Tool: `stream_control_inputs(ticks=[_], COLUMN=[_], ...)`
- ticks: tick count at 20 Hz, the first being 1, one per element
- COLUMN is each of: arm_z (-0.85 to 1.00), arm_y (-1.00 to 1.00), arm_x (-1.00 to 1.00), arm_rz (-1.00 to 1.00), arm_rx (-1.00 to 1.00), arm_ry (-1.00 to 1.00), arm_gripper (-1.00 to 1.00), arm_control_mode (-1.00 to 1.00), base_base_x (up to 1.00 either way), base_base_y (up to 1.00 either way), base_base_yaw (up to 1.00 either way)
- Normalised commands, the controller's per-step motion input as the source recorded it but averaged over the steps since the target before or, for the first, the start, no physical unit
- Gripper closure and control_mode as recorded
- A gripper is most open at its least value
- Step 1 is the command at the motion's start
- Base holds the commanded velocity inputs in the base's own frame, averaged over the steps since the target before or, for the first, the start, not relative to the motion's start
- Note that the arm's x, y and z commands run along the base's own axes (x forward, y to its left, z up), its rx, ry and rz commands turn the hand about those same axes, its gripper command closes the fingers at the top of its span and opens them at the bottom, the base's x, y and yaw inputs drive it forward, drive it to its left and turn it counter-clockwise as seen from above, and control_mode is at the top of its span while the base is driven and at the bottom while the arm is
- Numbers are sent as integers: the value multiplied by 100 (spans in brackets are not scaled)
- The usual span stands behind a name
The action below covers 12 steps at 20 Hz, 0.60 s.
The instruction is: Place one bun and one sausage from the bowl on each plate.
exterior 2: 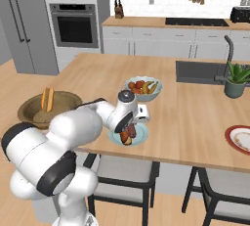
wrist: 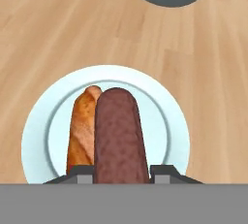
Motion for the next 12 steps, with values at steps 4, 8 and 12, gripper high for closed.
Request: stream_control_inputs(ticks=[4,8,12], arm_z=[-12,-27,-45], arm_y=[-26,-14,0], arm_x=[19,23,44], arm_rz=[3,0,0], arm_rx=[4,1,0], arm_ry=[5,14,13], arm_gripper=[100,100,100], arm_control_mode=[-100,-100,-100], base_base_x=[0,0,0], base_base_y=[0,0,0], base_base_yaw=[0,0,0])
